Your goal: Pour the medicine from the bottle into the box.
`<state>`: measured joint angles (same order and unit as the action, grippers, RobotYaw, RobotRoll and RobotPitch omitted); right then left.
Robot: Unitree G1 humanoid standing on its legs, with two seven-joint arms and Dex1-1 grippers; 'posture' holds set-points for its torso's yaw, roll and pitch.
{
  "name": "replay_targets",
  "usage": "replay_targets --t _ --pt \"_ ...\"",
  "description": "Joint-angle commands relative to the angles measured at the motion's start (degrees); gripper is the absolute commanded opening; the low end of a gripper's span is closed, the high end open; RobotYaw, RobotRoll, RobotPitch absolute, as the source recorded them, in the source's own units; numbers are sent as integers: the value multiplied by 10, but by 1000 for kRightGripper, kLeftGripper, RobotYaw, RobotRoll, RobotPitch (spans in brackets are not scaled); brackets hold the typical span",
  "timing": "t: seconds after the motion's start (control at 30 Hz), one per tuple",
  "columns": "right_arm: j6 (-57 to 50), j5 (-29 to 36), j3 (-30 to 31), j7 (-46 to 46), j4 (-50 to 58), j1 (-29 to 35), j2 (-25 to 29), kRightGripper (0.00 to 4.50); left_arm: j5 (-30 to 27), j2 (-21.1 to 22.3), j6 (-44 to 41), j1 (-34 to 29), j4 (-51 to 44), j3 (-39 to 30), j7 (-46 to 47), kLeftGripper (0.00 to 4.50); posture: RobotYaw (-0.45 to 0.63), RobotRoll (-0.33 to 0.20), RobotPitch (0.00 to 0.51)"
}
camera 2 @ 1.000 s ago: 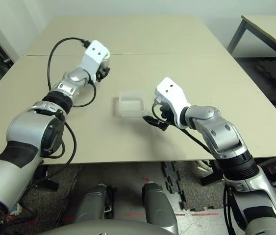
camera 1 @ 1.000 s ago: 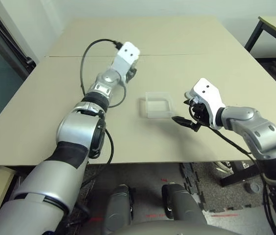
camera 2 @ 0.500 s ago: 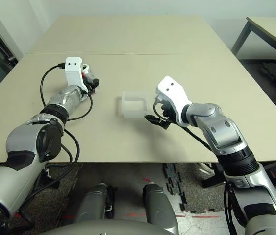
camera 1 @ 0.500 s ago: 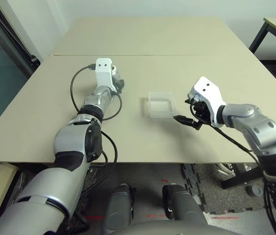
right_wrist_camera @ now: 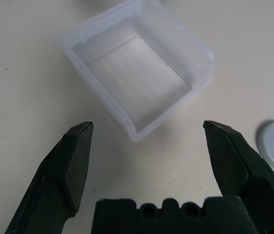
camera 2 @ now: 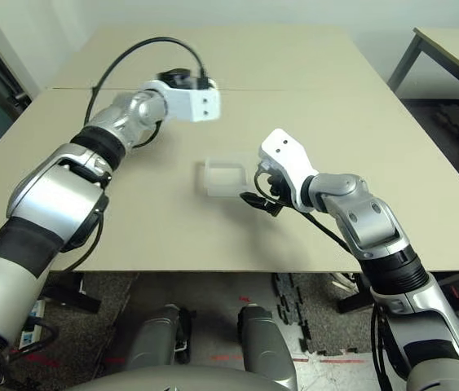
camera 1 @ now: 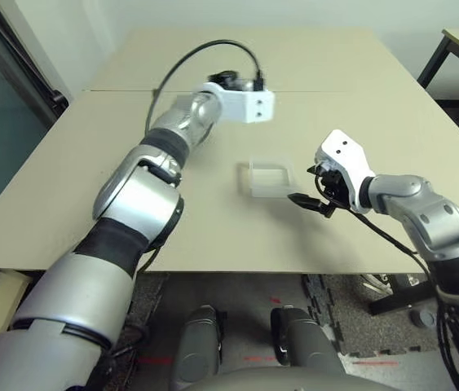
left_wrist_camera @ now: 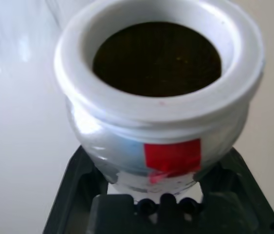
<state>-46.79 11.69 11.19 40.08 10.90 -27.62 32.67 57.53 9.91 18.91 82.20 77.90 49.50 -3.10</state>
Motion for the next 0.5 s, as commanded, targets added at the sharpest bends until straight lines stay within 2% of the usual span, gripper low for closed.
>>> replay_targets --t 0.03,0.1,0.33,0.5 --pt "-4 -1 -1 -12 3 4 -10 4500 72 -12 10 4 14 71 40 2657 -160 0 68" --pt "-4 -1 -3 -17 5 6 -13 4500 86 -17 12 -1 16 88 49 2657 -177 0 68" --pt "-3 0 -5 -22 6 6 -12 4500 78 -14 8 -6 21 80 52 2657 -172 0 64" --pt "-1 -1 -1 -19 -1 -2 -13 4500 104 -9 5 -4 21 103 70 2657 -156 0 65"
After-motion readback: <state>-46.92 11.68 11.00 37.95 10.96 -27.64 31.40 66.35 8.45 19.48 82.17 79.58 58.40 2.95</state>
